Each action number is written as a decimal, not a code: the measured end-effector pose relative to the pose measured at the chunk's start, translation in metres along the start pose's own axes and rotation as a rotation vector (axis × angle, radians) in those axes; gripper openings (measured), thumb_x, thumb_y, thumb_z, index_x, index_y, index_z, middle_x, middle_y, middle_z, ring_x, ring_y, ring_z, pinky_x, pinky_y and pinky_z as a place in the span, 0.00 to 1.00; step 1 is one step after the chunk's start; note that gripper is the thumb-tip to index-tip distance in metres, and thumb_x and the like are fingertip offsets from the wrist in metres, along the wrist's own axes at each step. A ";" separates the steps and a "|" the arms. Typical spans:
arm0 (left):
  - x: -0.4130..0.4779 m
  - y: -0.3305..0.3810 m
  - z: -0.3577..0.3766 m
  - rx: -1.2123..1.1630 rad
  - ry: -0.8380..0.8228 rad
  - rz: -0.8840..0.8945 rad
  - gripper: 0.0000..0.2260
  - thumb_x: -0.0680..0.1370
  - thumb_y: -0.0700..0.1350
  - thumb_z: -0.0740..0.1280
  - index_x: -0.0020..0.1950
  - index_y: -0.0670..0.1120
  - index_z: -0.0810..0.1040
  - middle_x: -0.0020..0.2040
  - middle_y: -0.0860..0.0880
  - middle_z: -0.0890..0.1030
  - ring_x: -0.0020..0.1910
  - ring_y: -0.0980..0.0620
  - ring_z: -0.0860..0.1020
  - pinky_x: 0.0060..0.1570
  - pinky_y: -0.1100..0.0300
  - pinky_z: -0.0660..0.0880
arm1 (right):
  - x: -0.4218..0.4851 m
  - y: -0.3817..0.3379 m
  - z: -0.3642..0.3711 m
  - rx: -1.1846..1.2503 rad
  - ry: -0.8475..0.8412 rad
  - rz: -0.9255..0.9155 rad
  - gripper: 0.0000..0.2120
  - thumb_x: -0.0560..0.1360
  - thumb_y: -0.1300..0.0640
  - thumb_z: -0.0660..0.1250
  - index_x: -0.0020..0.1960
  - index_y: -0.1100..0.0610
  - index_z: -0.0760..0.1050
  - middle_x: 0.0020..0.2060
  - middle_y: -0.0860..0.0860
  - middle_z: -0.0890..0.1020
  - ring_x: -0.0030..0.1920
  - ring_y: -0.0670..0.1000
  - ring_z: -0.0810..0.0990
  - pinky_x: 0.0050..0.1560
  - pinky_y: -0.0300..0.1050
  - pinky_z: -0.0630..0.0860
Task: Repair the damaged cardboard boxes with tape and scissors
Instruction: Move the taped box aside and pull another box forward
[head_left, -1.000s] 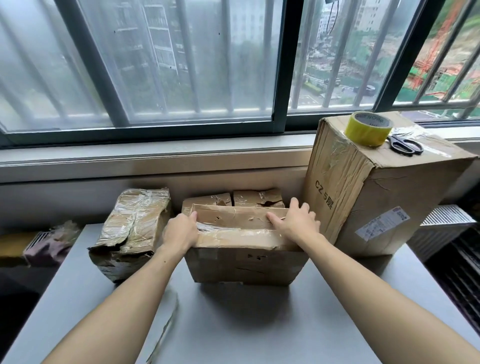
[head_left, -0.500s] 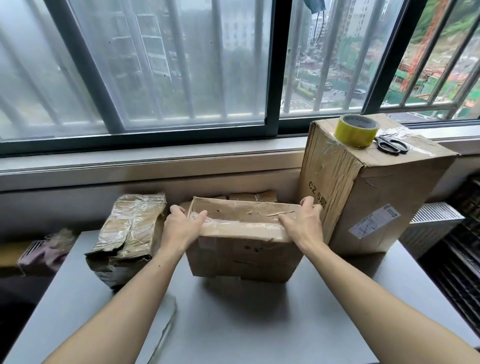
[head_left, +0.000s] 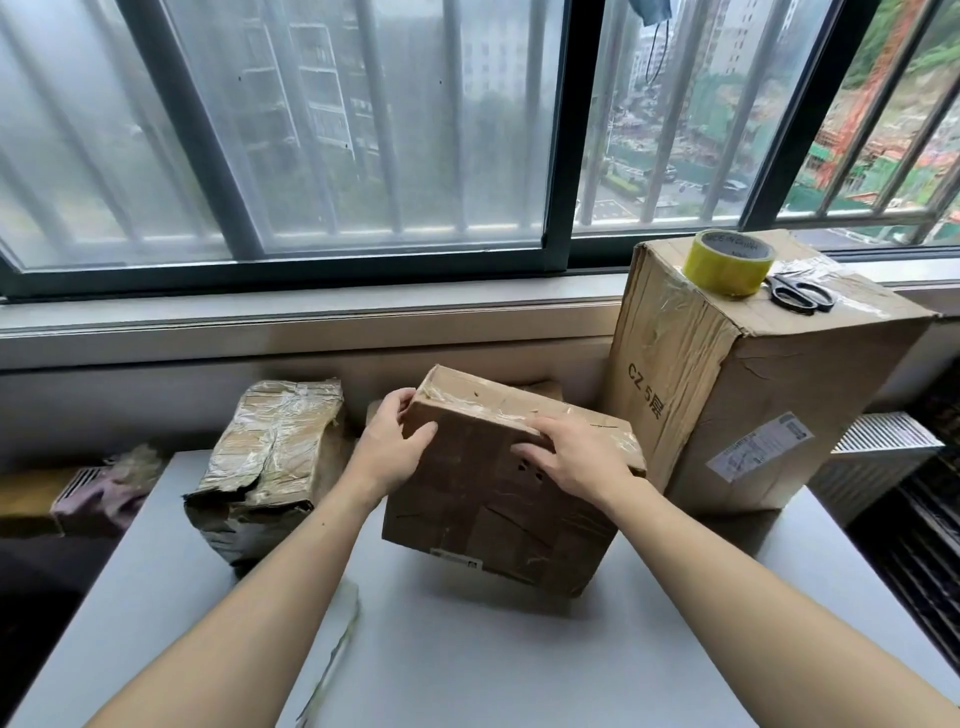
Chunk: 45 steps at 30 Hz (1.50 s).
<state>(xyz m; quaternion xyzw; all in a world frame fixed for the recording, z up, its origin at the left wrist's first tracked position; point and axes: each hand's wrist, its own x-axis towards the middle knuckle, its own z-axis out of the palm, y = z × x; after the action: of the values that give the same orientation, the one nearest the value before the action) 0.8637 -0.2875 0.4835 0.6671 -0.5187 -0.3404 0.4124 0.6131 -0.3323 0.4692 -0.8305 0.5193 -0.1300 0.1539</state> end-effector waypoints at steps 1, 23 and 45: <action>-0.001 -0.001 0.001 -0.022 -0.004 0.009 0.19 0.79 0.40 0.68 0.69 0.47 0.71 0.63 0.50 0.76 0.65 0.55 0.74 0.63 0.62 0.70 | 0.000 0.002 0.001 0.035 0.000 0.008 0.16 0.79 0.38 0.62 0.53 0.50 0.78 0.51 0.47 0.82 0.54 0.54 0.79 0.52 0.52 0.76; 0.014 -0.009 0.015 0.371 -0.176 -0.403 0.30 0.76 0.58 0.66 0.67 0.36 0.71 0.55 0.43 0.80 0.51 0.44 0.80 0.46 0.56 0.77 | -0.031 0.004 0.001 0.058 -0.048 0.692 0.36 0.77 0.36 0.61 0.78 0.52 0.57 0.77 0.55 0.58 0.74 0.64 0.61 0.70 0.62 0.66; -0.040 0.072 0.181 0.630 -0.328 0.053 0.25 0.76 0.58 0.67 0.62 0.40 0.70 0.62 0.40 0.79 0.62 0.39 0.76 0.55 0.52 0.74 | -0.164 0.136 -0.074 -0.087 0.160 0.885 0.35 0.75 0.29 0.59 0.75 0.48 0.64 0.75 0.53 0.63 0.71 0.62 0.66 0.69 0.57 0.66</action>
<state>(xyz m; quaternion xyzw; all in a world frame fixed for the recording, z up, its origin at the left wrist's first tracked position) 0.6656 -0.2929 0.4721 0.6843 -0.6747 -0.2556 0.1062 0.4035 -0.2491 0.4751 -0.5214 0.8397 -0.0935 0.1193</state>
